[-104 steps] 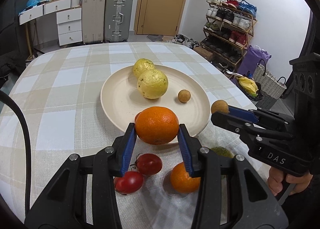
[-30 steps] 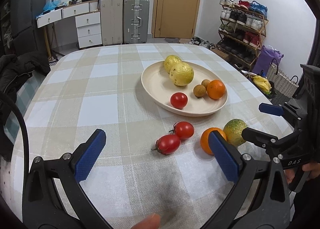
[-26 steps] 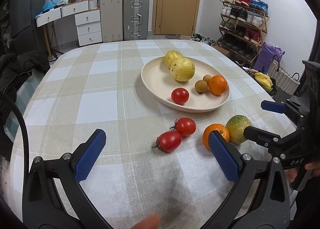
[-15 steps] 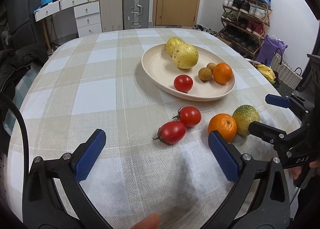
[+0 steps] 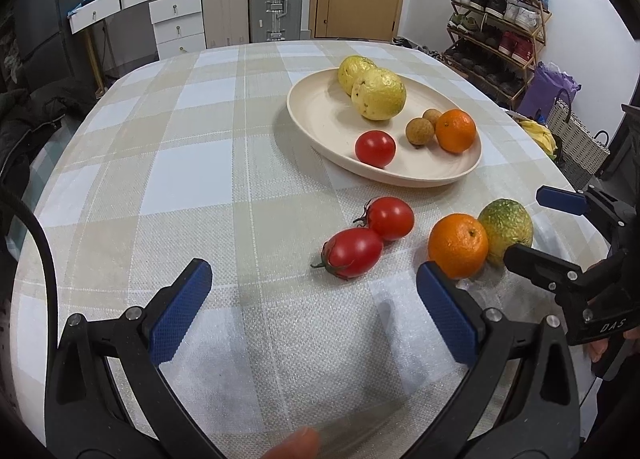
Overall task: Organize fruits
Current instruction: 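Move both open grippers back toward the remaining loose fruits, then close the right gripper on the large green bumpy fruit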
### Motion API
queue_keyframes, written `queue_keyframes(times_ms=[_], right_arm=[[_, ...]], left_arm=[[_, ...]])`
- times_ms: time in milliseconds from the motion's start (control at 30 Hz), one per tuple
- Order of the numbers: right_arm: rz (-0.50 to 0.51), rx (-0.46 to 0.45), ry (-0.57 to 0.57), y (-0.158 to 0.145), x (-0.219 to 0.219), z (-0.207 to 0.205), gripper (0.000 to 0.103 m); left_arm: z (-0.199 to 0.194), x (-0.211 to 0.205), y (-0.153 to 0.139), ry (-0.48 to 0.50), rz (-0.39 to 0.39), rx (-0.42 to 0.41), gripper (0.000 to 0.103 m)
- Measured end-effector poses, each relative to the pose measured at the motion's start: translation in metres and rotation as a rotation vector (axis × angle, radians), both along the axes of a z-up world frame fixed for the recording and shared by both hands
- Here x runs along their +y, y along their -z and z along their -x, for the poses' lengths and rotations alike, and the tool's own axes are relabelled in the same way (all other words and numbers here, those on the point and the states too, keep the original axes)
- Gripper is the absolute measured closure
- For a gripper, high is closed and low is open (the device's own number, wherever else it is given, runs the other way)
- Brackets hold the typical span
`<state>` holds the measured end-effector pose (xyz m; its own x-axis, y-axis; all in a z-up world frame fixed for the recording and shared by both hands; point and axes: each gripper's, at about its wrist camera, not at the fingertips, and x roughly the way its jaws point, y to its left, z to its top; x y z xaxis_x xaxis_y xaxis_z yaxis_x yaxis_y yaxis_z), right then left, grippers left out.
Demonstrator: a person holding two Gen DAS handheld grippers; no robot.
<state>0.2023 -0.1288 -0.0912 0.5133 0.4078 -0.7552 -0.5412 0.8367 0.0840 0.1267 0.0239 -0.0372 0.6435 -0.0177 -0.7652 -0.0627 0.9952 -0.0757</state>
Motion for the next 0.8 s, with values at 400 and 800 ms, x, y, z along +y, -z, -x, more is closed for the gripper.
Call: queue_keyframes(times_ms=[400, 800], right_arm=[[-0.069, 0.086, 0.009, 0.0095, -0.0042, -0.0054, 0.001], [-0.115, 0.097, -0.034, 0.0065, 0.0001, -0.0035, 0.030]], left_arm=[[-0.0016, 0.0005, 0.0038, 0.000, 0.002, 0.009, 0.001], [-0.0027, 0.0007, 0.0061, -0.002, 0.003, 0.014, 0.001]])
